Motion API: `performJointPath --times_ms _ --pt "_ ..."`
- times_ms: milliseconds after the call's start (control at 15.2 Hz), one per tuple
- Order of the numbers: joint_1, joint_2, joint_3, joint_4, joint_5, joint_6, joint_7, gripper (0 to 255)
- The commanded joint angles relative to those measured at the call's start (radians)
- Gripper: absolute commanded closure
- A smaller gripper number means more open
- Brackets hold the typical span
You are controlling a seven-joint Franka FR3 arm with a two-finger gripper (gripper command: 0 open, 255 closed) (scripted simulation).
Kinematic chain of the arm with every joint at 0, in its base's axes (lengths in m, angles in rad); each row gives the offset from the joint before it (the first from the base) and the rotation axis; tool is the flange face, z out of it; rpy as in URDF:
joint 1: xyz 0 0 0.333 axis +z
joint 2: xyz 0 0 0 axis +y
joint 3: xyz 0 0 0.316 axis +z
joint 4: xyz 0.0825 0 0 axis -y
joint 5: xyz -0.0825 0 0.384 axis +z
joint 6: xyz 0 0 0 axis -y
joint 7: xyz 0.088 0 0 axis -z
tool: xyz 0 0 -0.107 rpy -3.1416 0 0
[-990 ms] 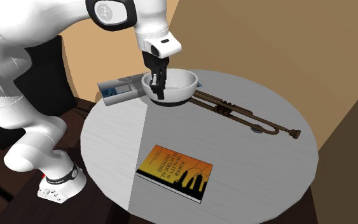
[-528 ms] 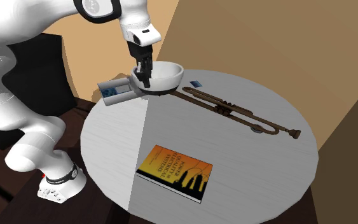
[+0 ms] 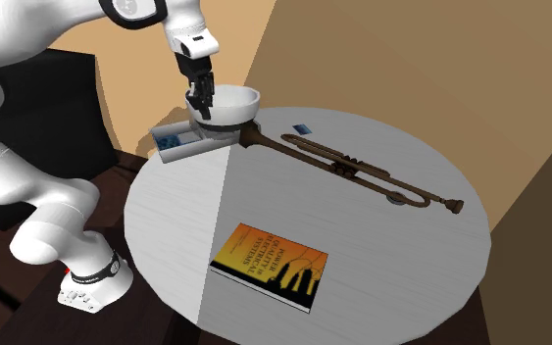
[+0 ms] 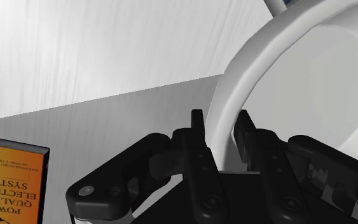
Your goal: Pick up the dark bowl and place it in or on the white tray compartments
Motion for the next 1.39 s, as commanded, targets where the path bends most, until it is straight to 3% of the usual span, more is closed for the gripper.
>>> performJointPath --times_ms 0,660,1320 --pt "0.014 -0.028 0.029 -0.010 0.015 -0.008 0.045 255" --pt "0.075 -0.089 0.195 0.001 0.087 -0.031 0.275 255" --pt "0.087 -0.154 0.202 -0.187 0.109 0.093 0.247 255"
